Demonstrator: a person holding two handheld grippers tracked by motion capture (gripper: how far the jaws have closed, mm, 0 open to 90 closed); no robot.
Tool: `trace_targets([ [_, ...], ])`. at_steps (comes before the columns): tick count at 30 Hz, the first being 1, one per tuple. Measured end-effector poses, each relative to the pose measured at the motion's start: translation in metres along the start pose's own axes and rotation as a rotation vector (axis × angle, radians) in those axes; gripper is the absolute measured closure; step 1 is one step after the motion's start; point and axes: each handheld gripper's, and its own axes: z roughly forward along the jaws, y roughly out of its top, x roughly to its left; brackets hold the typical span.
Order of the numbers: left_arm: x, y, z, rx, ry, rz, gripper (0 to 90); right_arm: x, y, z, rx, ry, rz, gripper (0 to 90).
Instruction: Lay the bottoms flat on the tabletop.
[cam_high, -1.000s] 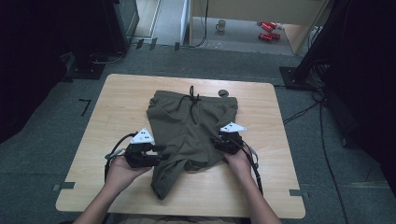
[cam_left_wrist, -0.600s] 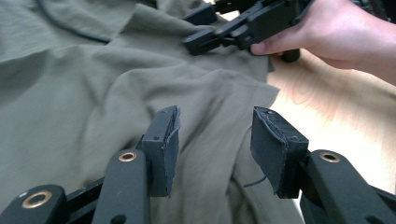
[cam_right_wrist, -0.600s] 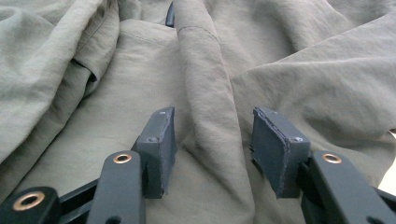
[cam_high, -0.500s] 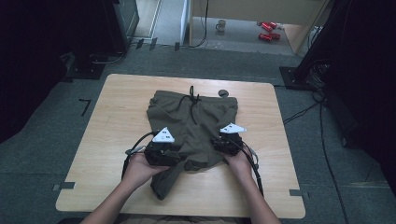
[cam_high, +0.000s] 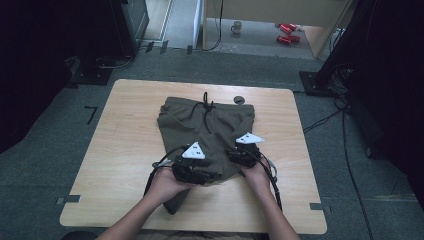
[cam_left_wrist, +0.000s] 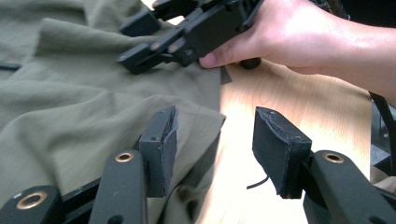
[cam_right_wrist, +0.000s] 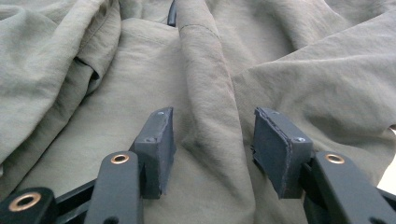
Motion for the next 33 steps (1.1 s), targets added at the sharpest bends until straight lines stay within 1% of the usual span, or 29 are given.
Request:
trace_targets([
  [3, -0.002, 0.002, 0.008, 0.014, -0.007, 0.003, 50.0, 0.000, 0.000, 0.000, 0.000, 0.000, 0.000, 48.5],
  [6, -0.002, 0.002, 0.016, 0.014, -0.008, -0.002, 49.8, 0.000, 0.000, 0.000, 0.000, -0.001, 0.000, 48.5],
  [9, -0.002, 0.000, 0.024, 0.034, 0.013, 0.006, 48.0, 0.000, 0.000, 0.000, 0.000, -0.001, 0.000, 48.6],
  [12, -0.002, -0.003, 0.032, 0.053, 0.013, -0.003, 48.1, 0.000, 0.000, 0.000, 0.001, -0.001, -0.001, 48.6],
  [15, -0.002, -0.006, 0.039, 0.066, 0.025, -0.007, 48.2, 0.000, 0.000, 0.000, 0.001, -0.001, -0.003, 48.5],
  [18, 0.000, -0.009, 0.043, 0.071, 0.051, -0.008, 50.2, 0.000, 0.000, 0.000, 0.001, -0.003, -0.004, 48.5],
  [21, 0.003, -0.010, 0.046, 0.077, 0.068, -0.016, 56.9, 0.000, 0.000, 0.000, 0.001, -0.003, -0.005, 48.5],
  [23, 0.004, -0.011, 0.045, 0.073, 0.066, -0.017, 65.7, 0.000, 0.000, 0.000, 0.001, -0.003, -0.005, 48.5],
  [25, 0.006, -0.011, 0.045, 0.072, 0.059, -0.033, 74.2, 0.000, 0.000, 0.000, 0.001, -0.004, -0.006, 48.6],
  [27, 0.008, -0.010, 0.044, 0.079, 0.046, -0.050, 80.1, 0.000, 0.000, 0.000, 0.001, -0.004, -0.006, 48.5],
  [29, 0.009, -0.010, 0.040, 0.070, 0.044, -0.051, 86.8, 0.000, 0.000, 0.000, 0.001, -0.004, -0.006, 48.5],
  [31, 0.010, -0.010, 0.035, 0.055, 0.040, -0.049, 88.3, 0.000, 0.000, 0.000, 0.001, -0.004, -0.005, 48.6],
  [33, 0.011, -0.010, 0.032, 0.054, 0.034, -0.053, 88.5, 0.000, 0.000, 0.000, 0.001, -0.004, -0.004, 48.5],
])
